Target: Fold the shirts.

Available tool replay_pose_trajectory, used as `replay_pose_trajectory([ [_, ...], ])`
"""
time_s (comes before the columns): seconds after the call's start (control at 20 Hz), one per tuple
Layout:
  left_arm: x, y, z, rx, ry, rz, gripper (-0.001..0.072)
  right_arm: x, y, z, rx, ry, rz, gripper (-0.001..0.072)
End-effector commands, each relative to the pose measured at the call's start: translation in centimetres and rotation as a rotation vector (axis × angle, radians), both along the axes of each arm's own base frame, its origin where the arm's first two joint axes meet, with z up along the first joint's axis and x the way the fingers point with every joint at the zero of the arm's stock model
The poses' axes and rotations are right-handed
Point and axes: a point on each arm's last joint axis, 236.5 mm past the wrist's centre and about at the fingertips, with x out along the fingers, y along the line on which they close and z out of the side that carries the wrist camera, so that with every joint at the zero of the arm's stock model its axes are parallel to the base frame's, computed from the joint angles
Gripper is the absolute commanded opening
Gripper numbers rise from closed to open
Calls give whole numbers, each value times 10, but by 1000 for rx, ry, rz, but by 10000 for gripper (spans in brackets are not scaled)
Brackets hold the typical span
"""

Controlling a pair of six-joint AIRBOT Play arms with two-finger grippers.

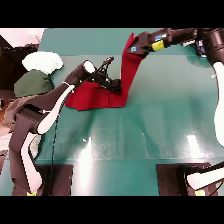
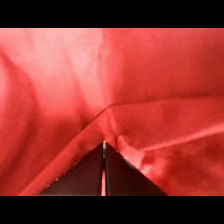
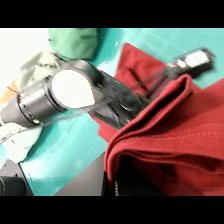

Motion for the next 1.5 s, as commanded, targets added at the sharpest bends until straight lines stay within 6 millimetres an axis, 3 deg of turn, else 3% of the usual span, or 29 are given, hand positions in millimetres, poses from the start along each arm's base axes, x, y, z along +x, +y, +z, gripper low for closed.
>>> replay_pose_trajectory([
  [0.0, 13, 29, 12, 37, -26, 23, 23, 2, 33, -3, 20, -35, 34, 7],
  [0.1, 34, 75, 39, 95, -94, 75, 23, 2, 47, -14, 19, -19, 51, 7],
  [0.25, 56, 165, 94, 186, -197, 176, 24, 5, 66, -35, 19, 9, 64, 7],
  [0.4, 55, 251, 147, 241, -256, 276, 25, 14, 92, -53, 35, -8, 53, 8],
  [0.55, 38, 310, 181, 261, -254, 355, 25, 25, 126, -68, 60, -71, 33, 11],
  [0.65, 26, 331, 188, 271, -231, 377, 25, 27, 157, -82, 70, -127, 33, 12],
  [0.75, 19, 338, 189, 276, -211, 379, 25, 22, 186, -100, 72, -153, 41, 12],
  [0.8, 17, 338, 188, 277, -202, 374, 25, 19, 199, -110, 67, -172, 55, 62],
  [0.85, 16, 335, 188, 273, -198, 369, 25, 17, 209, -117, 71, -182, 60, 281],
  [0.9, 16, 333, 188, 269, -199, 366, 25, 13, 220, -117, 101, -177, 65, 429],
  [0.95, 16, 331, 188, 267, -199, 365, 25, 10, 225, -111, 139, -178, 80, 486],
  [1.0, 15, 330, 188, 263, -196, 362, 25, 3, 228, -101, 170, -189, 112, 486],
  [1.1, 13, 329, 187, 262, -187, 355, 25, 0, 205, -88, 145, -201, 140, 485],
  [1.15, 10, 328, 186, 265, -178, 348, 25, 0, 181, -90, 90, -191, 145, 483],
  [1.35, 8, 328, 184, 271, -177, 328, 25, 8, 54, -142, -174, 20, 22, 483],
  [1.45, 8, 327, 184, 265, -176, 327, 25, 7, 2, -171, -194, 160, -88, 485],
])
